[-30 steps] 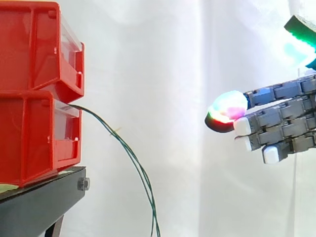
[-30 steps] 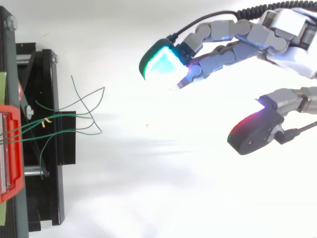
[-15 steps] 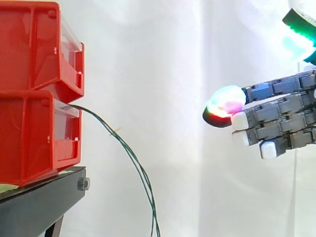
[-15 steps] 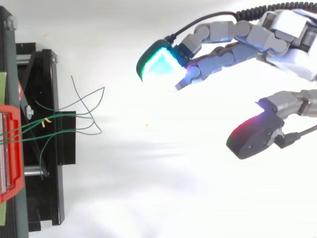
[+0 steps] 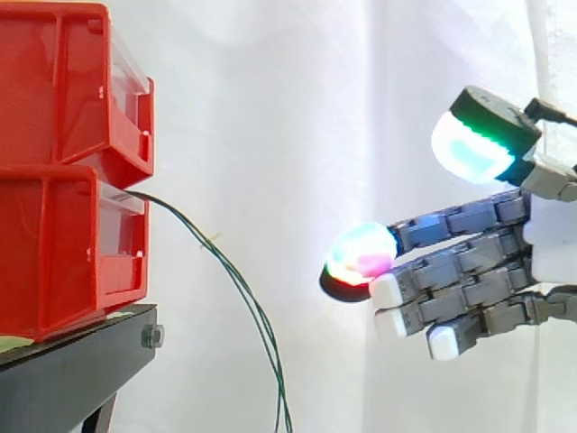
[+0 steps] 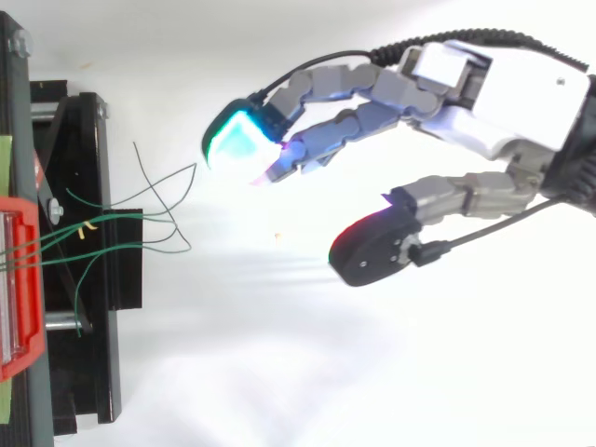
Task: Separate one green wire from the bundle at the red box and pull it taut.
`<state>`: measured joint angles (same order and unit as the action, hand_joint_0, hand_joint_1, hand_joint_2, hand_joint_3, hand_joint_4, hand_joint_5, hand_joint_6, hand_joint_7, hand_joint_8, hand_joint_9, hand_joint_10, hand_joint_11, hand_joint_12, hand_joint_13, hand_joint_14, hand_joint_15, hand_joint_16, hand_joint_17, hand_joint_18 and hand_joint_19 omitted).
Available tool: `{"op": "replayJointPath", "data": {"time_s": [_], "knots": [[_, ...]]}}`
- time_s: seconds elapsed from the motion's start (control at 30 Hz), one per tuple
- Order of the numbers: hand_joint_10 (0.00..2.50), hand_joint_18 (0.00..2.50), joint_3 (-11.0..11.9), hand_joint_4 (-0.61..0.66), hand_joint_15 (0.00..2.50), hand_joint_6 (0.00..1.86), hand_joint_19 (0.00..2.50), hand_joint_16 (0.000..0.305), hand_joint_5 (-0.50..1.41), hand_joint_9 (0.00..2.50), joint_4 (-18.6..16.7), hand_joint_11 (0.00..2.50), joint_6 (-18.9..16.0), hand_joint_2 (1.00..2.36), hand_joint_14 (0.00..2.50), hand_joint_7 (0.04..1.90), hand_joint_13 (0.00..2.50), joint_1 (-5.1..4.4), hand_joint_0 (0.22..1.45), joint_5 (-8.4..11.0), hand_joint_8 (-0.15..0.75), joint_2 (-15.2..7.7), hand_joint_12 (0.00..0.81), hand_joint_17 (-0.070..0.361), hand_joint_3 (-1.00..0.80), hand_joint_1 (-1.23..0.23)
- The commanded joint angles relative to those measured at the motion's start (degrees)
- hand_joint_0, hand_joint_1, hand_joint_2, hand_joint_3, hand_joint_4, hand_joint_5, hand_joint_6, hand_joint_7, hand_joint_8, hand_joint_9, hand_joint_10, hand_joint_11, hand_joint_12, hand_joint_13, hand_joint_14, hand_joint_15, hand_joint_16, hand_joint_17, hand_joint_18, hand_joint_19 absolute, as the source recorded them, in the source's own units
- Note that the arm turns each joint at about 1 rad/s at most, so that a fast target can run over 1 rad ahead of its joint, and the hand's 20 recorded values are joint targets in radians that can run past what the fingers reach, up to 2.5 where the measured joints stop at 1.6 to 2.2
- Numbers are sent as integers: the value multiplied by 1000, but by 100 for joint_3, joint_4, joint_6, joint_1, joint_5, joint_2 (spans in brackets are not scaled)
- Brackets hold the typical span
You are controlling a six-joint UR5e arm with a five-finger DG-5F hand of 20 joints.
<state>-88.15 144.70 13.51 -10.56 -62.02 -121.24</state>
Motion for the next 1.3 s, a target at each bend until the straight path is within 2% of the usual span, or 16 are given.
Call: {"op": "replayJointPath", "data": {"time_s": [0.0,0.17,0.3,0.37,0.4,0.43,0.5,0.53,0.57,0.63,0.67,0.73,0.77,1.0,1.27], "knots": [[9,626,237,237,240,502,631,51,-200,743,208,246,135,1000,9,707,706,10,526,-38,271,-110,355,115,-500,-589],[9,624,237,237,241,502,631,51,-199,745,50,251,372,1000,9,704,708,45,526,59,274,-128,355,115,-500,-590],[9,628,272,243,240,502,629,51,-198,745,-117,239,416,1000,9,709,707,80,526,120,275,-365,355,114,-500,-590],[9,632,615,245,244,502,630,51,-196,745,-196,243,346,1000,9,712,706,133,526,94,273,-699,356,114,-500,-590],[9,630,738,246,237,502,631,51,-196,747,-161,245,337,1000,9,709,708,133,526,68,274,-761,357,114,-500,-591],[9,630,993,246,241,502,631,51,-196,749,6,246,354,1000,9,711,708,133,526,-29,273,-901,356,114,-500,-591],[9,633,1362,249,249,502,639,51,-196,758,287,248,381,1000,9,710,714,133,526,-64,275,-1033,355,114,-500,-591],[9,633,1362,250,243,502,637,51,-194,763,287,257,381,1000,9,712,716,133,526,-64,277,-1033,352,114,-500,-592],[9,632,1573,254,252,502,629,51,-194,775,419,259,381,1000,9,713,723,115,526,-73,274,-1165,352,114,-500,-593],[9,638,1749,256,247,502,639,51,-192,786,437,262,407,1000,9,710,730,124,526,-91,278,-1270,351,114,-500,-593],[9,638,1942,256,254,502,638,51,-192,788,419,262,407,1000,9,714,730,133,527,-99,279,-1385,350,114,-500,-593],[11,639,2074,256,250,502,638,51,-191,795,445,261,390,1000,11,712,733,133,527,-108,280,-1525,350,114,-500,-594],[10,647,2215,257,254,502,637,51,-191,795,419,265,354,1000,10,714,734,142,527,-143,279,-1683,351,114,-500,-595],[10,647,2206,264,259,502,638,51,-189,793,384,272,390,1000,10,717,739,36,527,-117,280,-1701,349,115,-500,-596],[10,653,2206,278,262,502,639,51,-180,801,401,272,319,1000,10,755,749,27,528,-143,281,-1692,348,115,-500,-598]]}}
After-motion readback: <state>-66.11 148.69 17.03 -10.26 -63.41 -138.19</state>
